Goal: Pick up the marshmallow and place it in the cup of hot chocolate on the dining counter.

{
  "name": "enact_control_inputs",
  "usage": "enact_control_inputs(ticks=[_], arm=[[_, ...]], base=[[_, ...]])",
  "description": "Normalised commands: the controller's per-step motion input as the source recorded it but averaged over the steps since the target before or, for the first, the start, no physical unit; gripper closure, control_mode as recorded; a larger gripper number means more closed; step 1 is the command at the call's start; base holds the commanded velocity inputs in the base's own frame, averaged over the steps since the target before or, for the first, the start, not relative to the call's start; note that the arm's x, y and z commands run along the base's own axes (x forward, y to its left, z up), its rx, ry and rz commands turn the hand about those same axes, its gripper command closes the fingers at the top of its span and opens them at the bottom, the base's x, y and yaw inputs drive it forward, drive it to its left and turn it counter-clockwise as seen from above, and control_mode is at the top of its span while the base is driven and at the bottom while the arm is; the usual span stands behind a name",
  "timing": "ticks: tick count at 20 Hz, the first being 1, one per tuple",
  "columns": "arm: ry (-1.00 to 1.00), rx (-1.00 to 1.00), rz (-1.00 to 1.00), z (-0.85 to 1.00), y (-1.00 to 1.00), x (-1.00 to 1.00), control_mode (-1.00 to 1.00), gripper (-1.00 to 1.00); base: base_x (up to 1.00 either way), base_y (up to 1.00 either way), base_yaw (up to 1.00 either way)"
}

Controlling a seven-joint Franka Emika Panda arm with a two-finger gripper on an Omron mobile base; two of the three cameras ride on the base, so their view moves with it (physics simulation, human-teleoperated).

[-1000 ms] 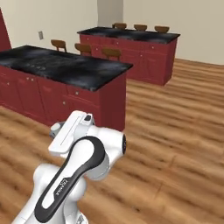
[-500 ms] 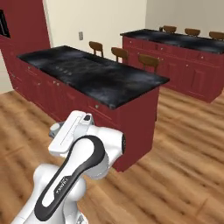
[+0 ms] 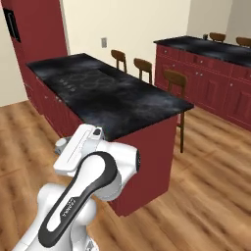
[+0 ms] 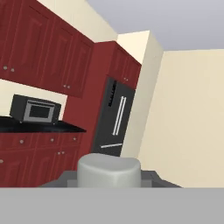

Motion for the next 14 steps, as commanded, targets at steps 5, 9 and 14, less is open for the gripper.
enact_control_inputs(ticks=[5, 9, 14], arm=[[0.00, 0.00, 0.00, 0.00, 0.00, 0.00, 1.00, 1.00], [0.00, 0.00, 0.00, 0.00, 0.00, 0.00, 1.00, 1.00], [0.00, 0.00, 0.00, 0.00, 0.00, 0.00, 1.00, 1.00]], base=[[0.63, -1.00, 0.24], [0.52, -1.00, 0.21], [0.24, -1.00, 0.16]])
